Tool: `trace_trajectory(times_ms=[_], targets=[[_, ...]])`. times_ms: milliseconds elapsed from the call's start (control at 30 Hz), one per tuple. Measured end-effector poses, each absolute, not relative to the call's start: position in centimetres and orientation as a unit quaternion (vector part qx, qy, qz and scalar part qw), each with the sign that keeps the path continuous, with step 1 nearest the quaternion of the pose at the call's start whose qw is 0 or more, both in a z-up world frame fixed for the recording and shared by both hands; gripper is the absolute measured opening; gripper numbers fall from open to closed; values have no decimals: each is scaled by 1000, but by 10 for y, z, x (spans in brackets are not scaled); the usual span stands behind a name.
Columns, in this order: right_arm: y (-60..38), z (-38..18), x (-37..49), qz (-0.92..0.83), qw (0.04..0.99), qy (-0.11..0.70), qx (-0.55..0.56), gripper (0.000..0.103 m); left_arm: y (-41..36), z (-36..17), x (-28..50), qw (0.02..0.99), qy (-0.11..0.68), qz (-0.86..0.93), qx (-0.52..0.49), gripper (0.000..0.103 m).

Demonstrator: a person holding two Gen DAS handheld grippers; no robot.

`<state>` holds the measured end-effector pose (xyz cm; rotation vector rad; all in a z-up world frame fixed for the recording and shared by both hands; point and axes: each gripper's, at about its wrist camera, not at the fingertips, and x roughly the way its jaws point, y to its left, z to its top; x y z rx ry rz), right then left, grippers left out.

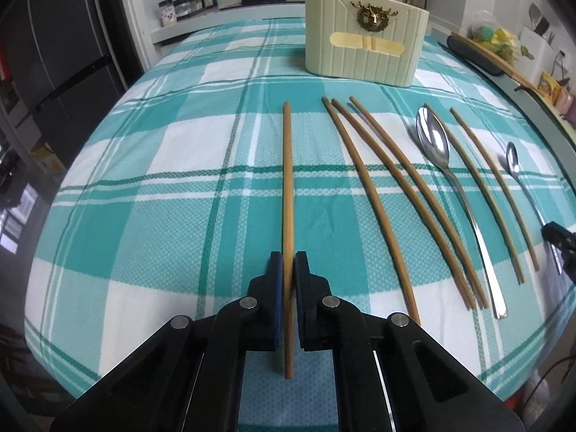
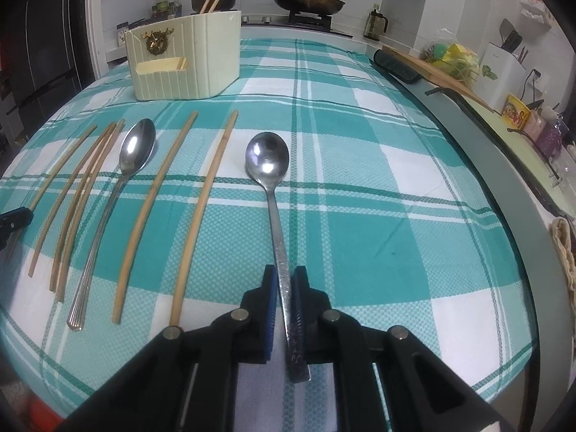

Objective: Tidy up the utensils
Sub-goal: 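Grasp a metal spoon with the right gripper while the left grasps a chopstick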

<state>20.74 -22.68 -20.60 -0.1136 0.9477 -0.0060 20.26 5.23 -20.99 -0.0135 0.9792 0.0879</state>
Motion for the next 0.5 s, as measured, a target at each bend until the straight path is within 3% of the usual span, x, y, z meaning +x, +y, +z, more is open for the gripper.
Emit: trace_trajectory(times_ms=[200, 267, 333, 367, 433, 500], targets=[[-238, -203, 198, -1, 883, 468, -39, 10, 60, -205, 192, 873, 487, 27, -26, 8], [-241, -202, 198, 10, 885, 465, -20, 13, 66, -199, 194, 873, 486, 21, -40, 18], [-244, -198, 200, 19, 887, 462, -3, 36, 75, -193, 199, 874, 483, 13, -55, 26], [-245, -195, 201, 21, 889, 457, 0, 41, 79, -191, 202, 873, 483, 5, -62, 27], [-244, -189, 203, 28, 894, 448, -1, 42, 87, -186, 210, 871, 486, -9, -76, 30], [-244, -184, 206, 36, 895, 445, -2, 42, 93, -183, 220, 867, 490, -22, -85, 39]])
